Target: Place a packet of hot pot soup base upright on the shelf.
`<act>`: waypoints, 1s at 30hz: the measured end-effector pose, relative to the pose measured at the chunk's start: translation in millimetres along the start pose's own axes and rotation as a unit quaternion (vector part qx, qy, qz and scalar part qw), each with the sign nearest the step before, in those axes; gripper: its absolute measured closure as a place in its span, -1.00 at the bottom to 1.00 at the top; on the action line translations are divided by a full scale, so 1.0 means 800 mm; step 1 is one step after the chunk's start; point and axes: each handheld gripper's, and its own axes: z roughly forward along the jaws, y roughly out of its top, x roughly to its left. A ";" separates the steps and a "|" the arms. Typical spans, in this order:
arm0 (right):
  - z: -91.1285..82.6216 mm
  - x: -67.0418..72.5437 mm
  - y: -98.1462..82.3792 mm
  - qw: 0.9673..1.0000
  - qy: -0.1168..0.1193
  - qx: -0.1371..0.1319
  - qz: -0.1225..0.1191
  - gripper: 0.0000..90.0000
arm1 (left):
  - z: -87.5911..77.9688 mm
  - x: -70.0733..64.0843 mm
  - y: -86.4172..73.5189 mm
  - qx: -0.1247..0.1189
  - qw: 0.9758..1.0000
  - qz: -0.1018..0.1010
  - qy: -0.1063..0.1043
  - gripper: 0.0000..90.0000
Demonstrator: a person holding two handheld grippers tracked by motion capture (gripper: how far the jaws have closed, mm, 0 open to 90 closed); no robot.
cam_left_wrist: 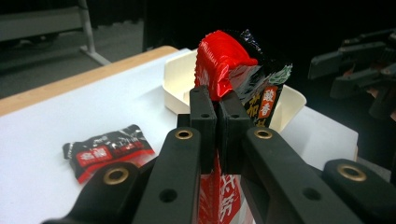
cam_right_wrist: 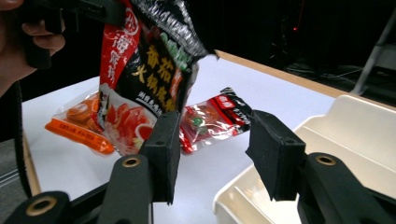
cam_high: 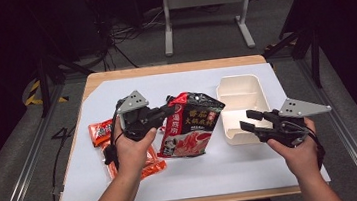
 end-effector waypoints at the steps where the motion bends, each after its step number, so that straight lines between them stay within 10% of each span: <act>1: 0.002 0.002 0.002 1.000 0.001 0.002 0.001 0.20 | -0.002 0.001 0.001 -0.002 1.000 -0.002 0.002 0.93; 30: 0.079 0.006 0.055 0.997 0.066 -0.016 0.029 -0.03 | -0.013 0.002 -0.001 -0.053 0.998 -0.010 0.012 0.92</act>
